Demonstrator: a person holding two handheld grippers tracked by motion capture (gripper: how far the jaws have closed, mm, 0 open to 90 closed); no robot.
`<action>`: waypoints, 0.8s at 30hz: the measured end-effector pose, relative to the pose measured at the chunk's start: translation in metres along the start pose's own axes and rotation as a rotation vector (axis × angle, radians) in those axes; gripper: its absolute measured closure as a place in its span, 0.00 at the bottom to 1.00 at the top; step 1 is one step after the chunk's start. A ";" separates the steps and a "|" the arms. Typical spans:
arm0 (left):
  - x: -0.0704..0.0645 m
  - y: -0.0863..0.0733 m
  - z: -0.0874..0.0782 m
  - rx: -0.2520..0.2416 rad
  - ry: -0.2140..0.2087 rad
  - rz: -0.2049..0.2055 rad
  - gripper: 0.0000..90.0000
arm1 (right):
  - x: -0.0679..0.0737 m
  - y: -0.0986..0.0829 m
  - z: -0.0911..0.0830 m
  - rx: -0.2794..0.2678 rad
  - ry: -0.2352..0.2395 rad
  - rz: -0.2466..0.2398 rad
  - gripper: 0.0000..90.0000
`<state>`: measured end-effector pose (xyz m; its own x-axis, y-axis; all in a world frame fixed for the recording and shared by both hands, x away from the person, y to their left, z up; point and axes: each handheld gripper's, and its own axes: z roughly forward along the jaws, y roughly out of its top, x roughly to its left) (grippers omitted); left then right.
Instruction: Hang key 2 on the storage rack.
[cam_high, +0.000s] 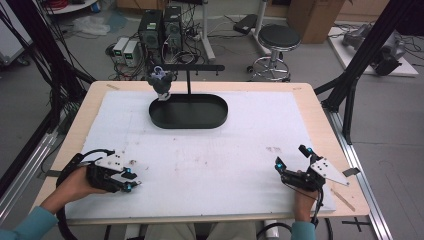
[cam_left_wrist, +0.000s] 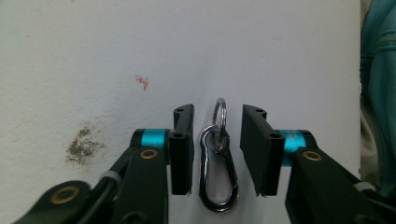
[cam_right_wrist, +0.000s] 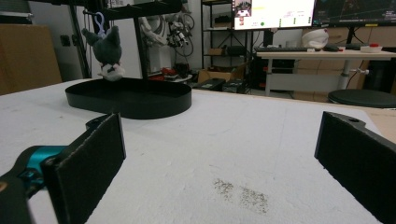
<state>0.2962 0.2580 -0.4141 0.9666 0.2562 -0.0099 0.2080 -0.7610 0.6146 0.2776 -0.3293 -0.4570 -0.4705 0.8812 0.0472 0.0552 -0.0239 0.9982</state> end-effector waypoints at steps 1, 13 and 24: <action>0.000 0.000 0.000 0.011 -0.003 0.000 0.75 | 0.000 0.000 0.000 0.000 -0.001 0.001 0.01; 0.000 0.001 0.003 0.028 -0.002 0.000 0.84 | 0.000 0.000 0.000 0.002 -0.001 0.001 0.01; 0.000 0.001 0.003 0.045 0.005 0.003 0.91 | 0.000 0.000 0.000 0.002 -0.002 0.001 0.01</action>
<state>0.2973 0.2555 -0.4154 0.9666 0.2564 -0.0039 0.2113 -0.7880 0.5783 0.2774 -0.3292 -0.4570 -0.4689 0.8820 0.0480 0.0577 -0.0236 0.9981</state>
